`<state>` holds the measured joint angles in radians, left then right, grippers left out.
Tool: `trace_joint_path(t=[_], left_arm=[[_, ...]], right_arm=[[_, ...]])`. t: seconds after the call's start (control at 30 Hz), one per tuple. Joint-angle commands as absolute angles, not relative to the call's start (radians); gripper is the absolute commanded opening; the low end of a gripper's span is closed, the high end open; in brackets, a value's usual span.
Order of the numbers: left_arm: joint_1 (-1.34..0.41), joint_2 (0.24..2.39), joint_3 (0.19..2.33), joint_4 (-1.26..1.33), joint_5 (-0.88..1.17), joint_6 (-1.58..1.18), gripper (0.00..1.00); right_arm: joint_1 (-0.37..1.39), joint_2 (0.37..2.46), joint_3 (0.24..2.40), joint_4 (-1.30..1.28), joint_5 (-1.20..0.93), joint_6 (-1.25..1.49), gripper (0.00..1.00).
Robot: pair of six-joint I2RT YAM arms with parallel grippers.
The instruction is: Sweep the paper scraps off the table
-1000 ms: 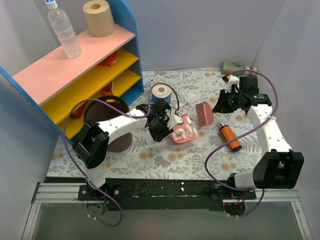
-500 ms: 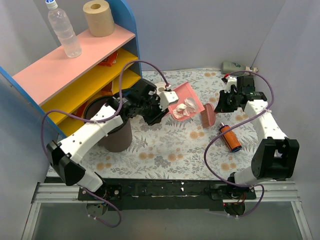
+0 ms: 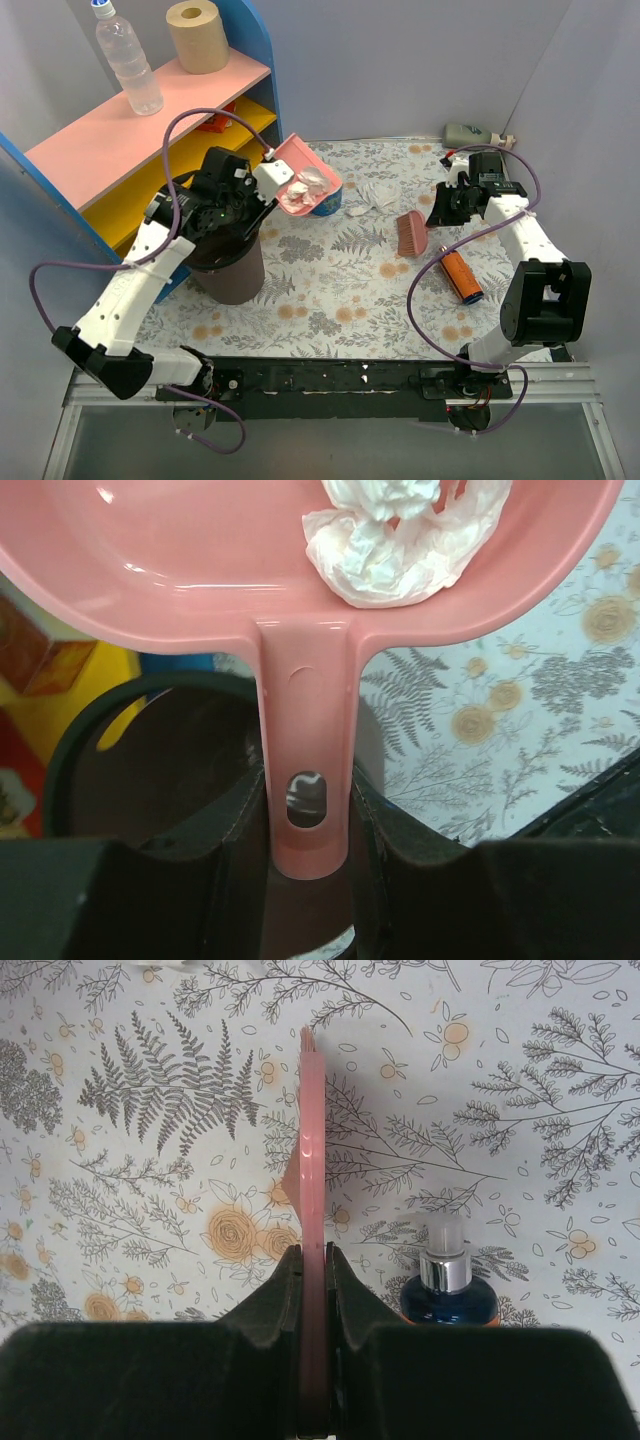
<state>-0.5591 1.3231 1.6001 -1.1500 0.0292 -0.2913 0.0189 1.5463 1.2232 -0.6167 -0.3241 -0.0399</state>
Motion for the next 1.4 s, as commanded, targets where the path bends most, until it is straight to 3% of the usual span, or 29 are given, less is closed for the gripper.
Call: trace_joint_path(t=[0.0,0.23,0.53,0.9,1.37], left_arm=[[-0.511,1.247,1.663,-1.222,-0.087,-0.272,0.0],[-0.468,1.186,1.703,-1.342,-0.265,-0.271,0.0],[-0.408,1.034,1.599,-1.384,-0.459,-0.261,0.0],[-0.365,0.879,1.471,-1.385,-0.583,-0.196,0.0],[-0.331,0.91,1.394,-1.381,-0.655,0.283,0.0]], right_arm=[[0.014,1.548,1.252,-0.577,-0.345,-0.025,0.01],[0.014,1.566,1.238,-0.574,-0.371,-0.008,0.01],[0.021,1.649,1.27,-0.575,-0.396,0.038,0.01],[0.11,1.775,1.451,-0.627,-0.367,0.003,0.01],[0.14,1.752,1.404,-0.592,-0.36,0.005,0.01]])
